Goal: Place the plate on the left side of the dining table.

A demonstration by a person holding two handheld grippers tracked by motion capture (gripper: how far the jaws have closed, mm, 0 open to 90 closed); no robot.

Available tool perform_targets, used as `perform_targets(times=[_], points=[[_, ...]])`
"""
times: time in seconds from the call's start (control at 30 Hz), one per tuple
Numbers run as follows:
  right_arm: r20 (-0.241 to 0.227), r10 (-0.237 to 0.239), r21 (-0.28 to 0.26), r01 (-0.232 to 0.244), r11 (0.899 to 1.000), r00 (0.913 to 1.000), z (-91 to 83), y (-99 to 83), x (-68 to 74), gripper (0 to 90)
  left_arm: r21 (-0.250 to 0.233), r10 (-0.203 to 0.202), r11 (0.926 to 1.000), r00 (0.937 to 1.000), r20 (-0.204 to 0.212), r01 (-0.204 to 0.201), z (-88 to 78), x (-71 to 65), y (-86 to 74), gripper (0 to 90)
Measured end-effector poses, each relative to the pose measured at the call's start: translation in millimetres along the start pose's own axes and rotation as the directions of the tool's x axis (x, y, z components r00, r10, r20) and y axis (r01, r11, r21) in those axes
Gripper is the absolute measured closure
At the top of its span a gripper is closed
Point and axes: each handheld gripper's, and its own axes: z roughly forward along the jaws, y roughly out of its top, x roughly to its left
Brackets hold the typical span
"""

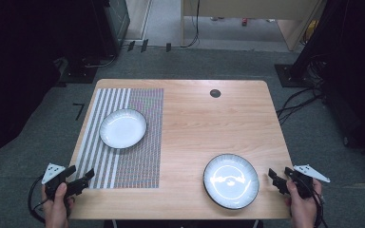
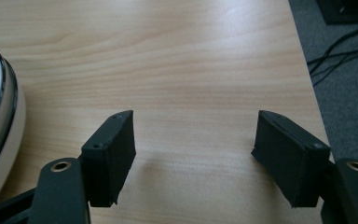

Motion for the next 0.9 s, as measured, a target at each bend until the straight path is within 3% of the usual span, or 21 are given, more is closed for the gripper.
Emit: perform_targets(times=[0.17, 0.23, 0.4, 0.47, 0.9], points=[[0.011, -0.034, 0.02, 0.033, 0.999, 0.9994, 1.3, 0.1, 2.2, 27.5, 0.019, 0.005, 0.9998, 1.0, -0.002, -0.005, 2.5, -0.5, -0.7, 17.9], [0.027, -0.052, 0.026, 0.051, 0.998, 0.9983, 2.2, 0.1, 4.5, 27.2, 0.051, 0.01, 0.9987, 0.9998, -0.016, -0.009, 5.9, -1.0, -1.9, 17.6], [0.054, -0.085, 0.039, 0.083, 0.996, 0.9949, 3.6, -0.1, 9.0, 26.4, 0.076, 0.041, 0.9964, 0.9986, -0.032, -0.038, 9.0, -4.8, -2.5, 17.1], [0.079, -0.123, 0.053, 0.119, 0.992, 0.9893, 5.0, -0.4, 13.2, 25.8, 0.096, 0.067, 0.9935, 0.9965, -0.049, -0.062, 11.7, -7.6, -3.2, 16.3], [0.072, -0.127, 0.054, 0.123, 0.991, 0.9893, 5.2, -0.5, 13.6, 25.0, 0.121, 0.119, 0.9866, 0.99, -0.076, -0.109, 14.3, -12.5, -3.2, 14.9]])
